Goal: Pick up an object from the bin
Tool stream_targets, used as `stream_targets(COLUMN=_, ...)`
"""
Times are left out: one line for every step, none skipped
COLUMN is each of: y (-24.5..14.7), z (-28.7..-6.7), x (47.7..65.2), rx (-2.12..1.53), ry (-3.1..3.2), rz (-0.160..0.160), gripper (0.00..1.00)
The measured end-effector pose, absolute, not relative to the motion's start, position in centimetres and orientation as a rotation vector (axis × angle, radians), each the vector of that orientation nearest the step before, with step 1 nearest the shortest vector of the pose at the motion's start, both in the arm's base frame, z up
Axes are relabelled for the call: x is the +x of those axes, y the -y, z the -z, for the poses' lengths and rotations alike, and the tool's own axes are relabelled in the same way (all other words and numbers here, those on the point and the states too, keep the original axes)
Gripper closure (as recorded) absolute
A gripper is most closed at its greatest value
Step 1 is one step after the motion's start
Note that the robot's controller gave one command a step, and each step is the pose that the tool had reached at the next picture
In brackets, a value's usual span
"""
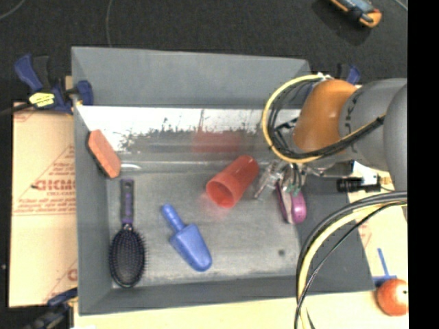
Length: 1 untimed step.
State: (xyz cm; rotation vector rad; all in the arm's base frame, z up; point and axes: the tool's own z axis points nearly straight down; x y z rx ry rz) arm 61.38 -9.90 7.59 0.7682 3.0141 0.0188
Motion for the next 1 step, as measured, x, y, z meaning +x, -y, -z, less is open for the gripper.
stream_targets(y=7.34, z=-15.70, x=61.43, rx=0.201, ry=-3.094, rz=-0.008, gripper=1.00)
